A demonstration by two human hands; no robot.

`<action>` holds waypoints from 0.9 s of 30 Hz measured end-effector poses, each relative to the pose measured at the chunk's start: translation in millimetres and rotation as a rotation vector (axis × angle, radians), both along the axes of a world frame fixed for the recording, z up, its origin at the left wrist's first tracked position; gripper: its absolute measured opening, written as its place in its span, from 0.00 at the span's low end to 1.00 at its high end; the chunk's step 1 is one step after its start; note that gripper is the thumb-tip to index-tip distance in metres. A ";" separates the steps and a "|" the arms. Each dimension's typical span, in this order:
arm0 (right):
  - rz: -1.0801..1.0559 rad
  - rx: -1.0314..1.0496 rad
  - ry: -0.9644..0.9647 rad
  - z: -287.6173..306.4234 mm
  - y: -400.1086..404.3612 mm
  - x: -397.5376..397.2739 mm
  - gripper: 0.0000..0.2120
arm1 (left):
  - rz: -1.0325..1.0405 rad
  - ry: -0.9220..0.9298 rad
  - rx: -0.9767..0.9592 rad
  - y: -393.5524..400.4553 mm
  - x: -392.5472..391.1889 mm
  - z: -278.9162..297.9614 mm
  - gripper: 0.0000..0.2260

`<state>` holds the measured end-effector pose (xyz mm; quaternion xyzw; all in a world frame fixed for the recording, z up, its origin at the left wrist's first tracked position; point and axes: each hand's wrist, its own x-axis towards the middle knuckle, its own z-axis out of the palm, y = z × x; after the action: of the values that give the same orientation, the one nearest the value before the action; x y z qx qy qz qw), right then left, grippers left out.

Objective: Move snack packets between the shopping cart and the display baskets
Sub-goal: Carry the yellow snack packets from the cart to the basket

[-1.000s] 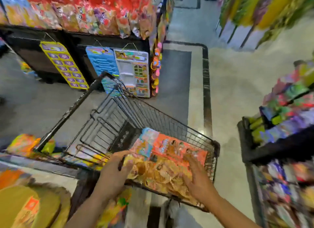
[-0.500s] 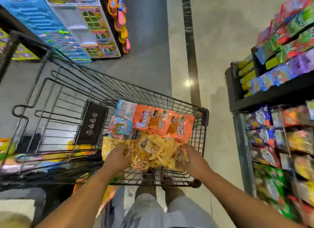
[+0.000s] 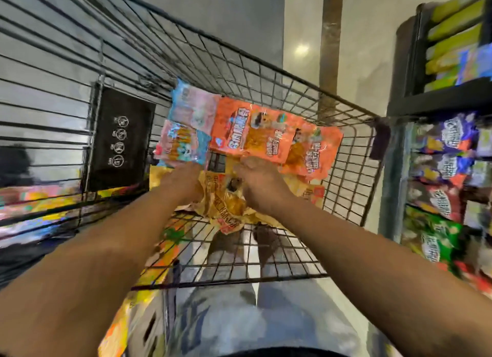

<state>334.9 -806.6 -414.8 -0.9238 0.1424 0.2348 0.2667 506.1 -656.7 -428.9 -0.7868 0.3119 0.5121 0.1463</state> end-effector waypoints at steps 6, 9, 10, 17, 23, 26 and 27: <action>0.342 -0.131 0.181 -40.3 31.2 49.1 0.25 | -0.251 -0.073 0.010 21.2 8.9 -26.8 0.28; 0.405 -0.171 0.266 -49.2 42.9 57.3 0.22 | -0.252 -0.081 0.051 28.5 14.2 -32.2 0.20; 0.401 -0.174 0.289 -50.6 46.2 58.5 0.21 | -0.256 -0.080 0.048 32.2 15.5 -33.5 0.16; 0.342 -0.208 0.427 -46.9 53.9 59.5 0.13 | -0.209 -0.021 -0.069 60.6 16.4 -24.5 0.11; 0.299 -0.225 0.524 -34.8 54.8 35.7 0.11 | -0.053 -0.093 -0.125 71.0 13.7 13.6 0.15; 0.091 -0.111 0.475 -18.2 50.5 21.6 0.09 | 0.082 -0.140 -0.193 73.8 15.1 46.6 0.13; 0.017 -0.061 0.458 -11.2 46.6 16.8 0.08 | 0.134 -0.151 -0.225 74.0 15.4 58.7 0.14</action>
<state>351.7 -760.0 -426.0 -0.8552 0.1984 0.4361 0.1976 521.4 -582.8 -370.2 -0.8536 0.3023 0.4217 0.0457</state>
